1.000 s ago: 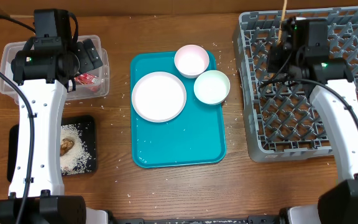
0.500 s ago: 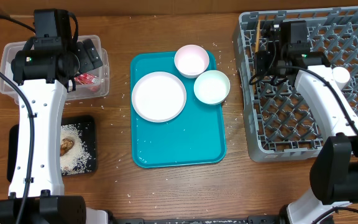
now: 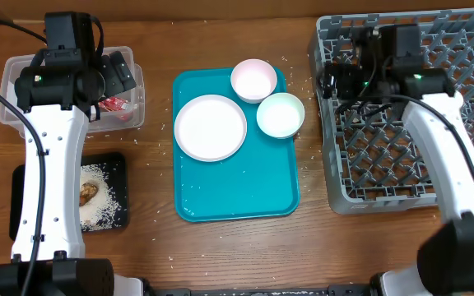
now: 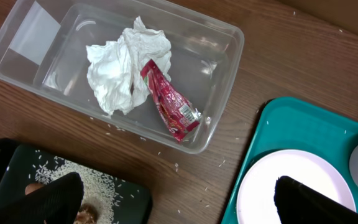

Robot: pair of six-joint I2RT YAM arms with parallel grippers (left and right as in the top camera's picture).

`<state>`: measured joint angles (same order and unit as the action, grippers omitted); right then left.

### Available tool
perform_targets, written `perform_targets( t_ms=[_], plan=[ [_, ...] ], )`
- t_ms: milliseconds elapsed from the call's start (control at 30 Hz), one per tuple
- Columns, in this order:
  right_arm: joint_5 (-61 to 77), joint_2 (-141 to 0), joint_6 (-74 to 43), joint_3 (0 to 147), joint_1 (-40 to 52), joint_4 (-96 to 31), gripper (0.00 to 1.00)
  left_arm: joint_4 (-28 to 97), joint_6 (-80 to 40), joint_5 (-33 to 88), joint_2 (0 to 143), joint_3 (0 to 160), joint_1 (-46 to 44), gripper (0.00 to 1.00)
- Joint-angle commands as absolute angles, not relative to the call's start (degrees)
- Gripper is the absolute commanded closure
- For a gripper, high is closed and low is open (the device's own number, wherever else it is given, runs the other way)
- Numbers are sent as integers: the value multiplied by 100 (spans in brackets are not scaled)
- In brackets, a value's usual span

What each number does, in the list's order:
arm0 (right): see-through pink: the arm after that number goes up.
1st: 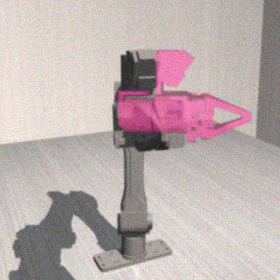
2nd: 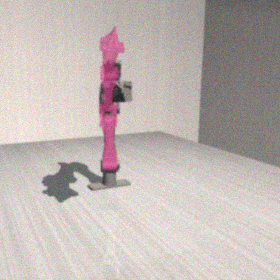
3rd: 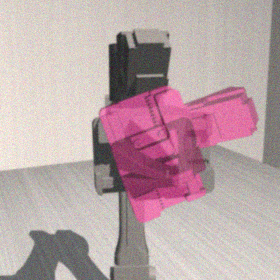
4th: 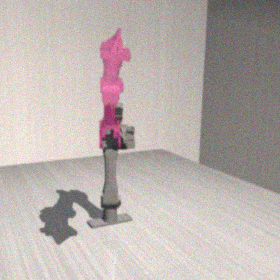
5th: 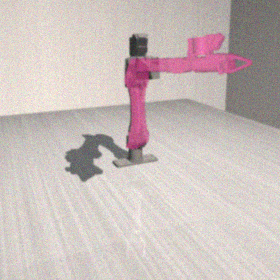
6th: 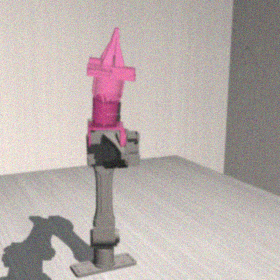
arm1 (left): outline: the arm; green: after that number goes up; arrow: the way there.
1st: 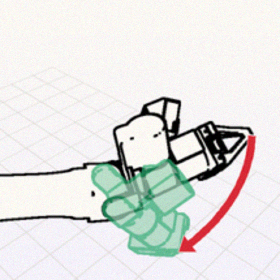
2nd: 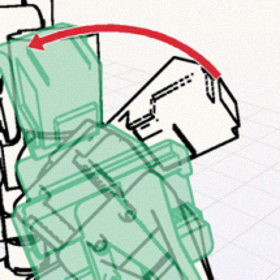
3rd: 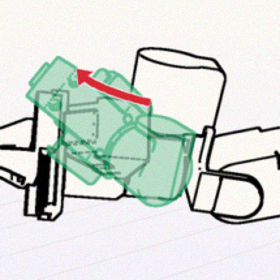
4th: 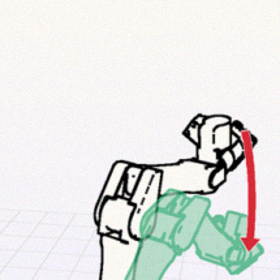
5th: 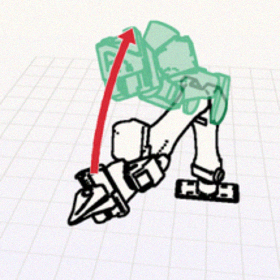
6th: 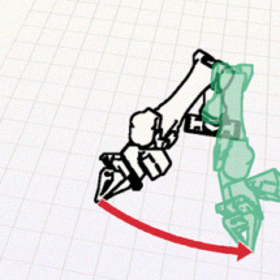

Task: Sort waste into correct bins and load items into the dishwasher
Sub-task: 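Carry the chopstick right and drop it into the dish rack, then reach the right gripper to the white bowl and grasp its rim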

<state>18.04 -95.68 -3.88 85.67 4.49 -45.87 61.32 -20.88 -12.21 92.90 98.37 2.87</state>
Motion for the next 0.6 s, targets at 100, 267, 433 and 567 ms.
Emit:
perform_targets(
  t_ms=[100,267,433,567],
  plan=[
    [2648,-9330,-502,8691,947,-4598,0,6130,-2143,-1199,9262,9915,287,0],
    [1262,-9699,-742,8440,1605,-4576,0,6130,-2143,-1199,9262,9915,287,0],
    [-209,-10377,-701,8436,2368,-4416,0,6130,-2143,-1199,9262,9915,287,0],
    [-910,-10890,-292,8436,2856,-4217,0,6130,-2143,-1199,9262,9915,287,0]
  ],
)
